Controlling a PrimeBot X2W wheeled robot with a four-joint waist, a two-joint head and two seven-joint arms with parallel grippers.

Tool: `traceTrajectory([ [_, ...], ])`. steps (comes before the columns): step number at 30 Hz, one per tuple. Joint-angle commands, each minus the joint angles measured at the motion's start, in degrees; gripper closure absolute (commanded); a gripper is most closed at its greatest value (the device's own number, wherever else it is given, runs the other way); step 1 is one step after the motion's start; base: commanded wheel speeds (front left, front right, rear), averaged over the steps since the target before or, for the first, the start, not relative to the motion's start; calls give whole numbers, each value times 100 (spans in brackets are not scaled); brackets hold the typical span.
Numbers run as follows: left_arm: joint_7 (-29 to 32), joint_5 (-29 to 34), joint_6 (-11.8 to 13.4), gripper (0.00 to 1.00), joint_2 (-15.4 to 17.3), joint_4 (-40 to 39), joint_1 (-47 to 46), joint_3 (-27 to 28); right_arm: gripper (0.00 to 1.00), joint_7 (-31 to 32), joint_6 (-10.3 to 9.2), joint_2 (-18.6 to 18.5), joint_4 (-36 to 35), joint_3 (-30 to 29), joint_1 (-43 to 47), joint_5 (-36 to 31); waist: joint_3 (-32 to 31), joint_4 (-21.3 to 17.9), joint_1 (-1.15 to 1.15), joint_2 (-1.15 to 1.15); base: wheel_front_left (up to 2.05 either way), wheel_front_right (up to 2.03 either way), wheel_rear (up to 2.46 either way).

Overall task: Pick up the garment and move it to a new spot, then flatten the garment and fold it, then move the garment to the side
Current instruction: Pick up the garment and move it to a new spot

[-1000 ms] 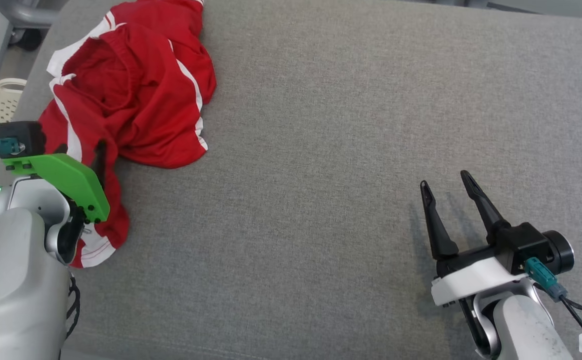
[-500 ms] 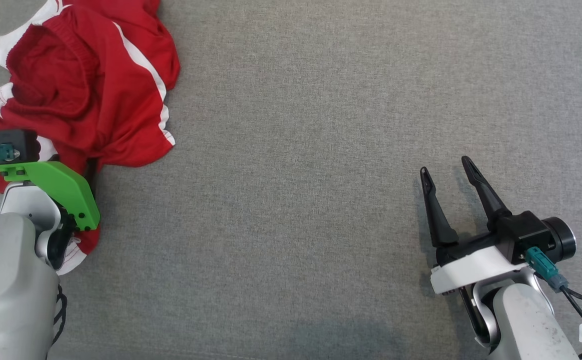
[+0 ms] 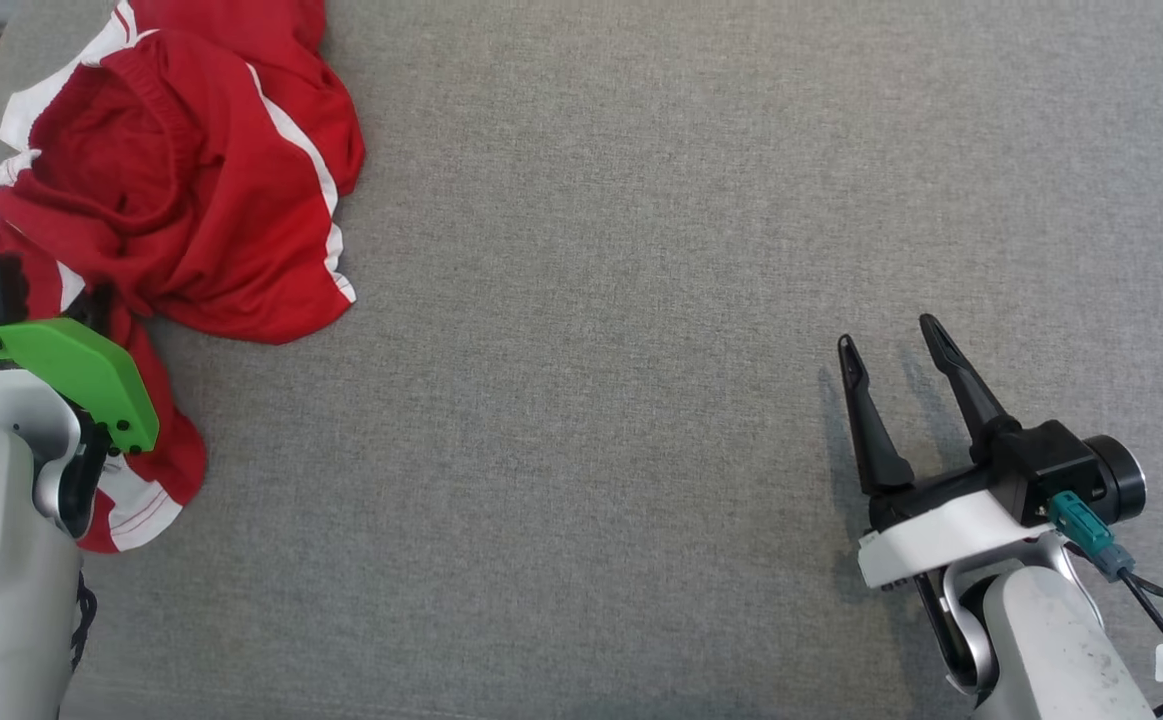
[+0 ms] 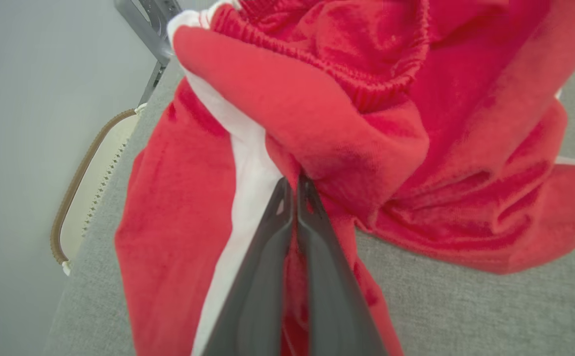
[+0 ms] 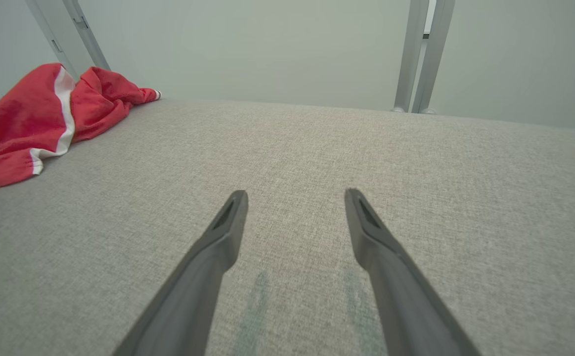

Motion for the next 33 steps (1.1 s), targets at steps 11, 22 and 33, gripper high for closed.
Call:
traceTrajectory([
  [11,-506,224,21,100,230,-237,-313,-166,0,-21,0,-19,63,-24,215,152,-578,-13,0,0,0,0,0],
  [22,-422,483,-18,100,347,-946,-627,-667,0,-21,0,-19,110,-35,448,353,-1180,-245,0,0,0,0,0],
  [33,-192,560,-50,100,293,-1838,-803,-1335,0,-21,0,-19,114,-110,603,431,-1502,-816,0,0,0,0,0],
])
